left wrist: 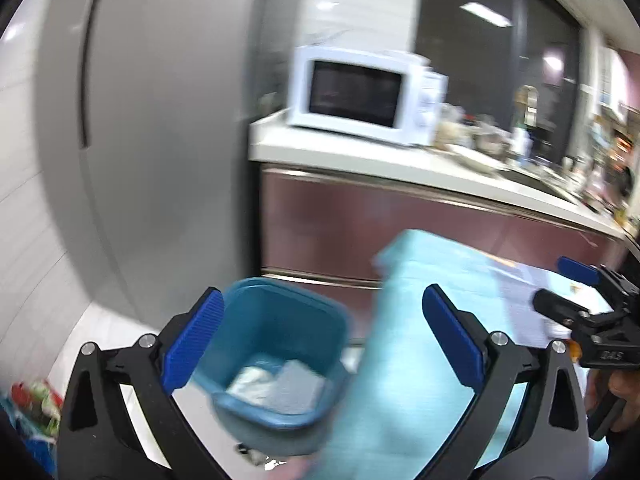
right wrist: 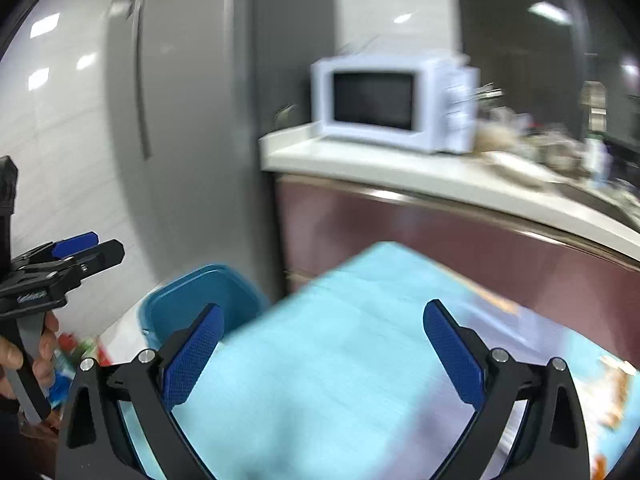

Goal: Collect trash
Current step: 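Return both tools from the bin to the table, then grasp the second foam net with the left tool while the right tool grasps the orange peel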

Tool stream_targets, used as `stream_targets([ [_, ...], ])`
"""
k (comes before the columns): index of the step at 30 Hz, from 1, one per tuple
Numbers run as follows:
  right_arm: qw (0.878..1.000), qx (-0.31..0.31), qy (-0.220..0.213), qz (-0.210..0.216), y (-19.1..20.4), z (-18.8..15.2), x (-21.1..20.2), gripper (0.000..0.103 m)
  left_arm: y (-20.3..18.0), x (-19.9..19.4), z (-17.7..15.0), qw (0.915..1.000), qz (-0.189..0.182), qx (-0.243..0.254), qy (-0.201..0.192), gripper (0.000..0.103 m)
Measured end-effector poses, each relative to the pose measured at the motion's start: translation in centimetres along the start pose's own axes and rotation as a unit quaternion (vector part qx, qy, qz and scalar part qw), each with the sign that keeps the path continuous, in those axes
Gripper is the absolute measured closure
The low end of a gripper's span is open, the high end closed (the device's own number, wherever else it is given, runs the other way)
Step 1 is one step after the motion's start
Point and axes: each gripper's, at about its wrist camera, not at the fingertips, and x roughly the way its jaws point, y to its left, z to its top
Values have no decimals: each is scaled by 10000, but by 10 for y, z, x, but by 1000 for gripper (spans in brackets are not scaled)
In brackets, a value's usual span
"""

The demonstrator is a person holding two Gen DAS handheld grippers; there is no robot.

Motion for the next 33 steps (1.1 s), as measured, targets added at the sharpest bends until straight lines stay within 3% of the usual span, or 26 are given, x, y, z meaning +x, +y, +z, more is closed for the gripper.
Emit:
stream_targets([
  [5, 9929, 460, -192, -1083, -76, -52, -83, 7, -107, 0, -18, 9939, -882, 669, 31, 5],
  [10, 9769, 870, 47, -1952, -133, -109, -134, 6, -216, 5, -57, 9759, -1686, 1351, 299, 5],
  [17, 9629, 1386, 374, -2283, -185, -159, -153, 7, -319, 14, -103, 9511, -2182, 2130, 488, 5],
  [22, 9606, 1577, 768, -2156, -214, -167, -128, 7, -355, 41, -109, 9445, -2264, 2265, 727, 5],
  [28, 9539, 1781, 1024, -2187, -234, -167, -102, 7, -369, 84, -105, 9421, -2176, 2278, 1146, 5],
  [33, 9512, 1855, 1123, -2196, -244, -170, -90, 7, -377, 99, -102, 9409, -2102, 2408, 1121, 5],
])
